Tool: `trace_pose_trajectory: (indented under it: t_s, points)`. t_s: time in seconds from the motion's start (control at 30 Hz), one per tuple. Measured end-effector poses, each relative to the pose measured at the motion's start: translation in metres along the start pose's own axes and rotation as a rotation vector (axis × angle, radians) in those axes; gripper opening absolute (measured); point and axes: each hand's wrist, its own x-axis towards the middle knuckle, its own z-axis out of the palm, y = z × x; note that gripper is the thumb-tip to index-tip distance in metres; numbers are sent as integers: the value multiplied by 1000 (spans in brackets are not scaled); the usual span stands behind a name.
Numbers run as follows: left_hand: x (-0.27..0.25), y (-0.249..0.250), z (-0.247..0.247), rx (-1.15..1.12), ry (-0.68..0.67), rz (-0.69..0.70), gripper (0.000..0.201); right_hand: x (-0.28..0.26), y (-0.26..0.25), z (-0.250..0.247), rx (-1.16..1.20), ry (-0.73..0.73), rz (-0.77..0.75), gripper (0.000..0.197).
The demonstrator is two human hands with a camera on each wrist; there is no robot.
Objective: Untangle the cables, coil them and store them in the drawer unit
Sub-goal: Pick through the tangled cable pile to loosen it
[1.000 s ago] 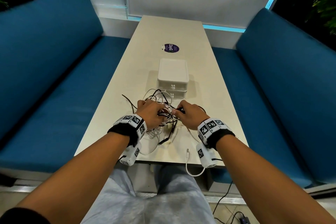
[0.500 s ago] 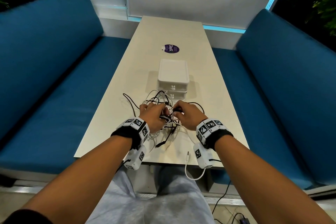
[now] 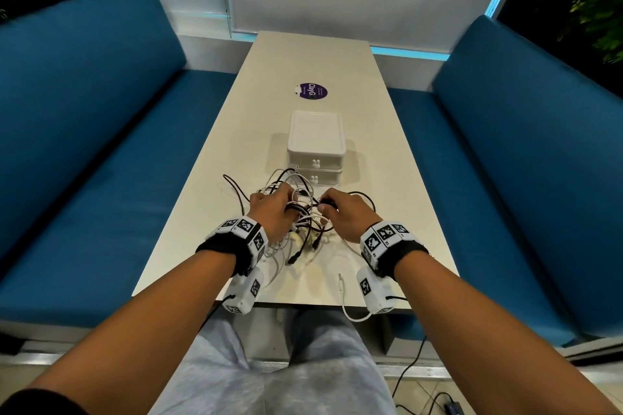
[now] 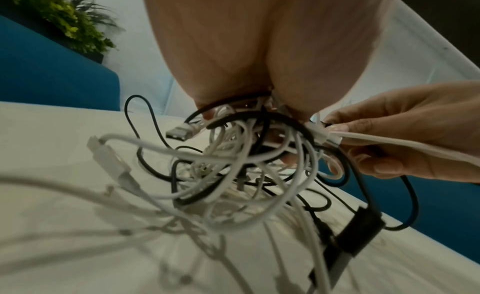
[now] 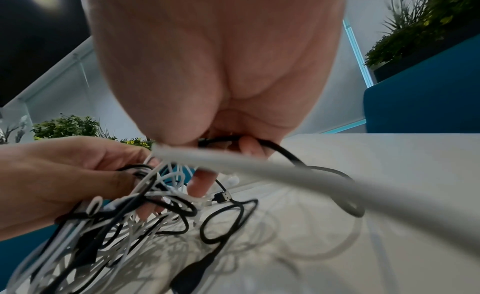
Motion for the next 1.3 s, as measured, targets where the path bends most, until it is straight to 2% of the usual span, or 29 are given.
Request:
trace_pose_trajectory:
  t_s: [0.13, 0.27, 0.33, 0.47, 0.63, 0.8, 0.93, 1.1, 1.17, 1.3]
  points:
    - [3, -5, 1, 17, -56, -48, 10, 0, 0, 1, -21, -5, 14, 18]
    - [-1, 6, -5, 109, -130, 38, 5, 1, -1, 3, -68, 24, 29, 17]
    - [-2, 5, -7, 83, -155, 23, 9, 0, -2, 4, -87, 27, 36, 19]
    - [-3, -1, -9, -6, -151, -62, 31, -1, -3, 3, -112, 35, 56, 22]
    - [-20, 11, -22, 114, -162, 132, 62, -2, -1, -6, -129, 36, 108, 25]
    - [-22, -2, -24, 140, -189, 208, 80, -4, -2, -6, -59, 37, 139, 22]
    - [-27, -5, -19, 105, -48, 259, 60, -5, -4, -7, -43, 26, 136, 19]
    - [-27, 1, -21, 135, 103, 286, 46, -5, -9, -10, -109, 58, 156, 22]
    - [-28, -1, -21, 185, 155, 339, 44, -3, -8, -13, -108, 89, 181, 21]
    - [-28, -14, -18, 272, 184, 461, 17, -3, -2, -18, -132, 111, 199, 24]
